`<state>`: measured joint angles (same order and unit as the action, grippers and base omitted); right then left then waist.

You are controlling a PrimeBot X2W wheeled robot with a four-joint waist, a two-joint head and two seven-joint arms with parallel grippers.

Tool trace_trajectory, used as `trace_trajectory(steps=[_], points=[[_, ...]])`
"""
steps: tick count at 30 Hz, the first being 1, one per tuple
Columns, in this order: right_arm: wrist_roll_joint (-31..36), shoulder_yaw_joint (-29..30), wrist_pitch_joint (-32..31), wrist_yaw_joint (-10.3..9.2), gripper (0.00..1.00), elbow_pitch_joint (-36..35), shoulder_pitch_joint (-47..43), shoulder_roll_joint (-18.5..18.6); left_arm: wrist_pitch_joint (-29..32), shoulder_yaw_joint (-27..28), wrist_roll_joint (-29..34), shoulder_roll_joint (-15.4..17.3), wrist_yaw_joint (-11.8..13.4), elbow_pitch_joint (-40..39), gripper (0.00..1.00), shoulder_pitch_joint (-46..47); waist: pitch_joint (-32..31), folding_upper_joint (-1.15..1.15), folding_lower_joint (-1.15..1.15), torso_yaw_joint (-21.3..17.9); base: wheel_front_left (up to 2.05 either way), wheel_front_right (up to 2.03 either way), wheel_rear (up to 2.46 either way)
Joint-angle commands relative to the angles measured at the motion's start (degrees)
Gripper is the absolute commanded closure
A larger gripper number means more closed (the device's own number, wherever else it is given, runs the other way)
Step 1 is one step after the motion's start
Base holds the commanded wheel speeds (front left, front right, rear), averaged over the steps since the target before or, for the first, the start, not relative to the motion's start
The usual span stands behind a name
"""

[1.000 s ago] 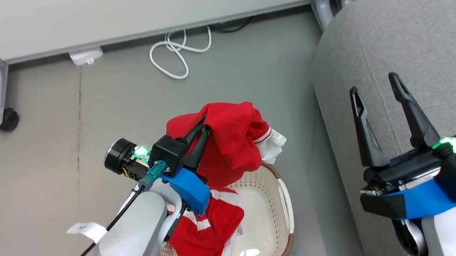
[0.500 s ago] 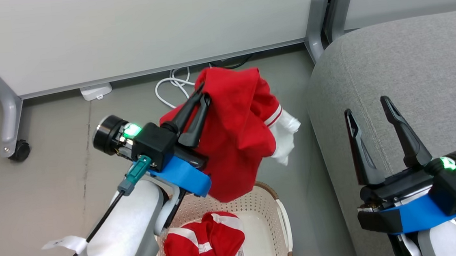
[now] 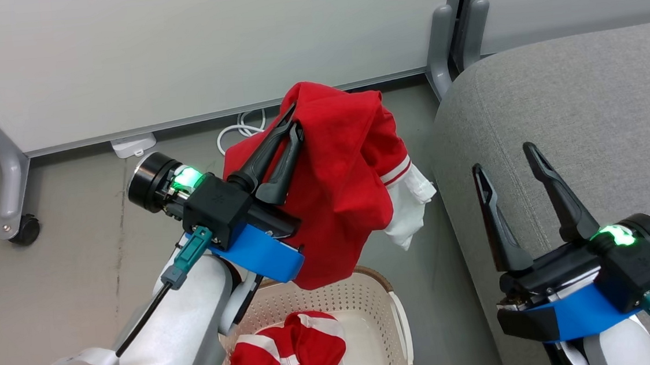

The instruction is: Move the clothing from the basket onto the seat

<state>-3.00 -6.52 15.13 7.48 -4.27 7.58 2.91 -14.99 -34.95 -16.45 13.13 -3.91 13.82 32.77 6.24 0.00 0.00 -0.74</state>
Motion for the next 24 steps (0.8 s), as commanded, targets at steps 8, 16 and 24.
trace_trajectory(steps=[8,16,24], points=[[-0.9,-6.1,0.0,0.02,0.00,3.1,5.1,5.1,-0.3,-0.6,0.8,-0.7,-0.6,-1.0,1.00,-1.1,0.6,0.00,0.00,1.1,0.00,0.00,0.00],[-2.6,-12.8,0.0,0.02,0.00,9.3,11.5,9.7,-0.3,-2.3,1.5,-2.3,-1.4,-1.0,1.00,-1.2,1.1,0.00,0.00,2.8,0.00,0.00,0.00],[-4.4,-18.1,0.0,0.02,0.00,15.9,16.5,11.5,-0.3,-3.1,2.0,-3.4,-2.0,-0.7,1.00,-0.8,1.2,0.00,0.00,3.7,0.00,0.00,0.00]])
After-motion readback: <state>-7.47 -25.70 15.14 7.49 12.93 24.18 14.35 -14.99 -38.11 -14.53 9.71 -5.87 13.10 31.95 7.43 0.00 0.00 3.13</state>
